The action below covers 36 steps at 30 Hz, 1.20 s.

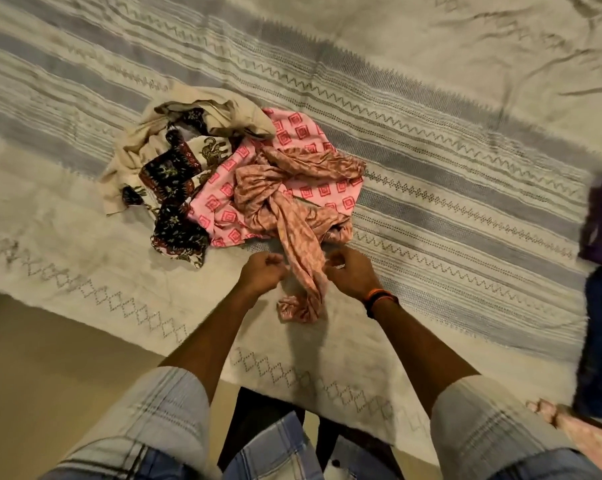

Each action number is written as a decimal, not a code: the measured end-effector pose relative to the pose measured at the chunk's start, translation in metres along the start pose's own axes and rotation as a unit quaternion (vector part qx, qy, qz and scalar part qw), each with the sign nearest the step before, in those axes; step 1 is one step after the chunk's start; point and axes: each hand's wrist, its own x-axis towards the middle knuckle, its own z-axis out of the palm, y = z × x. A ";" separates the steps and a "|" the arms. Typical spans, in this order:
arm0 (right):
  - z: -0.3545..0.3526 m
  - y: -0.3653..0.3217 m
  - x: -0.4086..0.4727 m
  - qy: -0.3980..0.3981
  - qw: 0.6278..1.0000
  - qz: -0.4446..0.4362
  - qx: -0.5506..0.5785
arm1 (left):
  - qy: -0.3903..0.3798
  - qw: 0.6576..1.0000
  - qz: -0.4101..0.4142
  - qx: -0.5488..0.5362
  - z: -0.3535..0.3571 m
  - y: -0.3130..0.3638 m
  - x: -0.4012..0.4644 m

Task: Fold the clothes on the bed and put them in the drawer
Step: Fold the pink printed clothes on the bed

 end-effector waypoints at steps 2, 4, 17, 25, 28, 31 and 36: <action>0.003 -0.006 0.019 -0.009 1.000 0.009 0.000 | -0.005 1.000 0.001 0.008 -0.001 0.008 0.021; 0.006 -0.009 0.035 -0.015 1.000 0.013 0.004 | -0.009 1.000 -0.004 0.015 0.001 0.017 0.040; -0.018 -0.034 0.071 0.059 0.994 0.021 0.093 | 0.027 0.993 0.037 -0.109 0.018 0.084 0.047; -0.053 -0.064 0.026 -0.079 0.905 0.095 0.407 | -0.209 0.961 0.173 -0.051 0.015 0.091 -0.040; -0.057 -0.066 -0.004 -0.093 0.889 0.051 0.446 | -0.247 0.955 0.166 0.002 0.013 0.081 -0.079; -0.068 -0.068 -0.031 -0.133 0.850 0.019 0.509 | -0.274 0.950 0.146 0.035 0.013 0.070 -0.113; -0.095 -0.072 -0.081 -0.145 0.810 -0.077 0.563 | -0.130 0.974 0.179 0.041 0.012 0.055 -0.148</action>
